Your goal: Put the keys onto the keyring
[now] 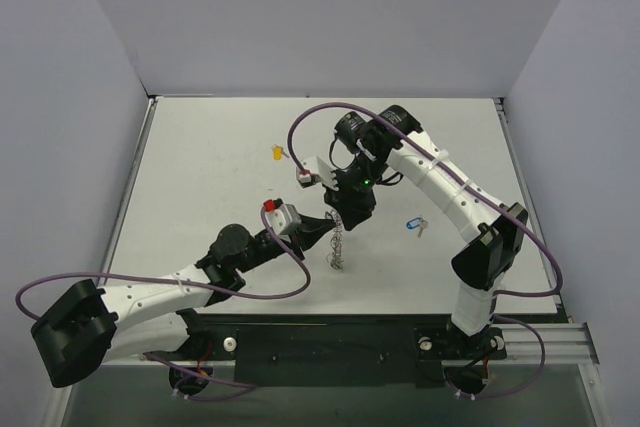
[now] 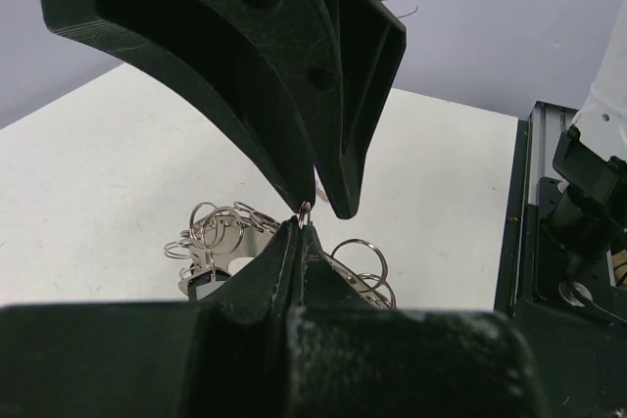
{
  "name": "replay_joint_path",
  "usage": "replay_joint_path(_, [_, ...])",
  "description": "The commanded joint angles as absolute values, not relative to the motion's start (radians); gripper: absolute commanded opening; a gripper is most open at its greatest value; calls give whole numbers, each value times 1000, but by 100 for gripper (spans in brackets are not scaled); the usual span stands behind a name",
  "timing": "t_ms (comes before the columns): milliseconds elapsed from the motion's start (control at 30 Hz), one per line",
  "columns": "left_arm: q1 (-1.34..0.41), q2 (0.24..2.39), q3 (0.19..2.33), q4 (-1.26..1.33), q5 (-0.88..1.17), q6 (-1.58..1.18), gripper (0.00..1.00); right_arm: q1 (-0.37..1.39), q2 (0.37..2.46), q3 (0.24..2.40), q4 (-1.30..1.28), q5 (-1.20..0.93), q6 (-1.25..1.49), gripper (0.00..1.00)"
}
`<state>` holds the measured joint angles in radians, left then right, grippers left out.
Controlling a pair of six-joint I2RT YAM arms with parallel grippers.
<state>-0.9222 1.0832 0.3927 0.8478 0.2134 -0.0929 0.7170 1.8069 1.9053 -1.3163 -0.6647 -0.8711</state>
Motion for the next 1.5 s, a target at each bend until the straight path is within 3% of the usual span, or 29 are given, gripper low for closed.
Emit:
replay_joint_path(0, [-925, 1048, 387, 1014, 195, -127, 0, 698, 1746, 1898, -1511, -721, -876, 21])
replay_joint_path(400, [-925, 1049, 359, 1069, 181, -143, 0, 618, 1697, 1888, -1520, -842, -969, 24])
replay_joint_path(567, [-916, 1055, 322, 1184, 179, -189, 0, 545, 1602, 1746, -1503, -1023, -1327, 37])
replay_joint_path(700, [-896, 1065, 284, 1323, 192, -255, 0, 528, 1569, 1687, -1451, -1097, -1446, 44])
replay_joint_path(867, [-879, 1094, 267, 1446, 262, -298, 0, 531, 1597, 1718, -1443, -1176, -1459, 40])
replay_joint_path(1167, [-879, 1095, 305, 1427, 311, -302, 0, 557, 1663, 1781, -1434, -1163, -1410, 26])
replay_joint_path(1467, [-879, 1108, 321, 1434, 321, -310, 0, 597, 1677, 1767, -1393, -1141, -1365, 24])
